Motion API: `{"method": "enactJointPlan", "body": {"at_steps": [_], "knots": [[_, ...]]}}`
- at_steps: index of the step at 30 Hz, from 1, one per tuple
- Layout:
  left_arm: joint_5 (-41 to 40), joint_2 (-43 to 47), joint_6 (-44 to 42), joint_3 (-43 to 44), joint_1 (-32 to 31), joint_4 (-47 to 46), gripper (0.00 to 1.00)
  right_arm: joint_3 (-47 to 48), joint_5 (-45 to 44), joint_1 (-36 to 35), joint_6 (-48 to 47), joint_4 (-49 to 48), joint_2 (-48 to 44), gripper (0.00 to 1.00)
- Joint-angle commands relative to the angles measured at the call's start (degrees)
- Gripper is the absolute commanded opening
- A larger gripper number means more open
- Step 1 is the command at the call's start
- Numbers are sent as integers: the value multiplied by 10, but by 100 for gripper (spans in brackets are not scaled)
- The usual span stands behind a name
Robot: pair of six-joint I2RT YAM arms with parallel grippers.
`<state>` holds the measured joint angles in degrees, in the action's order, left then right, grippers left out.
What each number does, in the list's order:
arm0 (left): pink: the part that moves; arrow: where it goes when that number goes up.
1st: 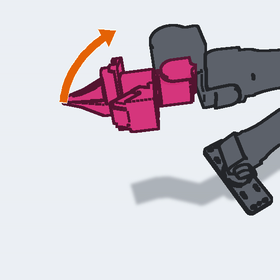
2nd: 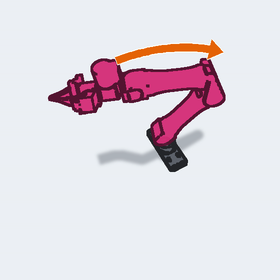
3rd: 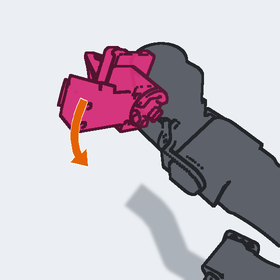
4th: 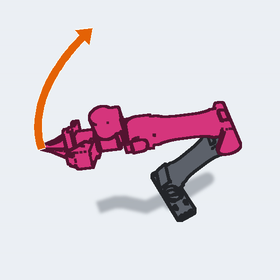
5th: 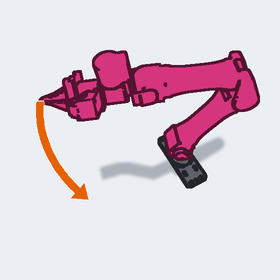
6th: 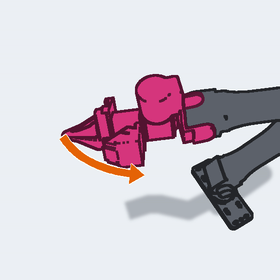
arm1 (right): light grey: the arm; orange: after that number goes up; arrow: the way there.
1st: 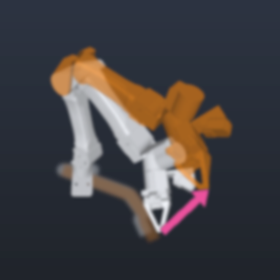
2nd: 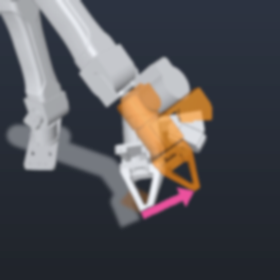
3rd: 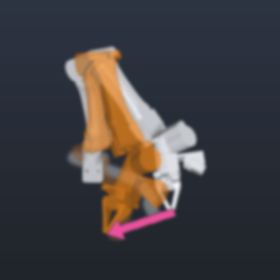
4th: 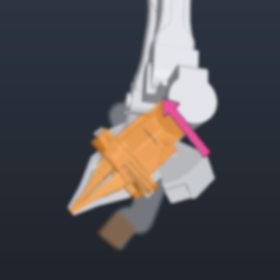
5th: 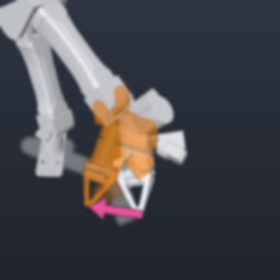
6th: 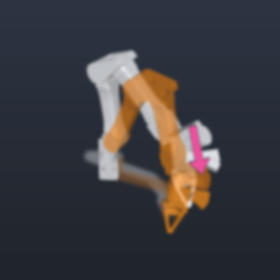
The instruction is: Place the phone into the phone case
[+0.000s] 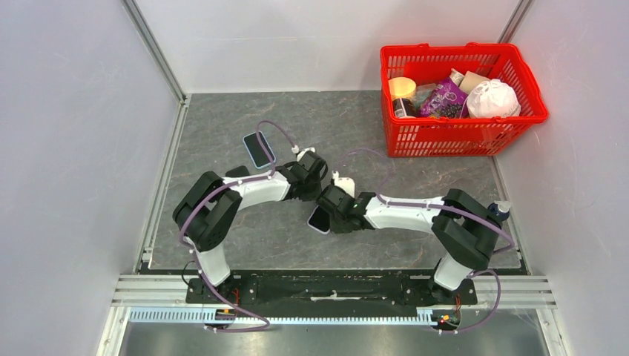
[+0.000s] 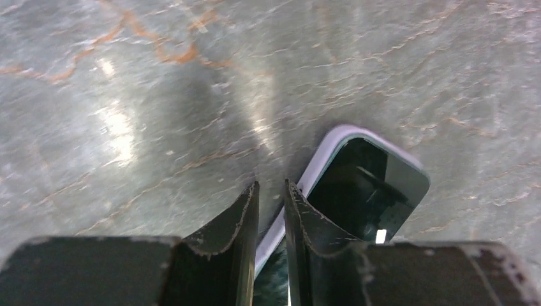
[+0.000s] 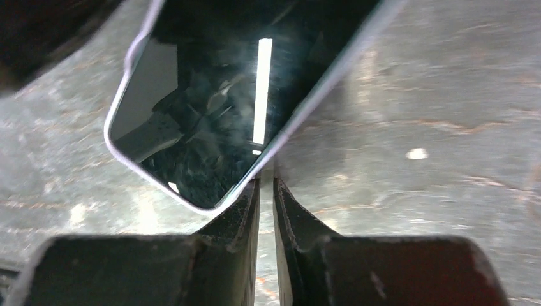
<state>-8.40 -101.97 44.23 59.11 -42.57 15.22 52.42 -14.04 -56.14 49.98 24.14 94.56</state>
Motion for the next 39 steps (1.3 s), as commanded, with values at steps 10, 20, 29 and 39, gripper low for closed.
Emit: {"method": "enactJointPlan", "body": {"at_steps": [10, 20, 29, 39], "knots": [[134, 9, -68, -10, -12, -86, 31, -36, -11, -16, 12, -10, -65, 31], [94, 42, -81, 12, -10, -47, 34, -44, -12, 113, -70, -22, -118, 59], [13, 143, -14, -72, -7, -16, 34, 9, 48, 155, -140, -82, -29, 80], [16, 289, 32, -208, -6, -7, 44, 0, 90, 154, -127, -139, 18, 82]]}}
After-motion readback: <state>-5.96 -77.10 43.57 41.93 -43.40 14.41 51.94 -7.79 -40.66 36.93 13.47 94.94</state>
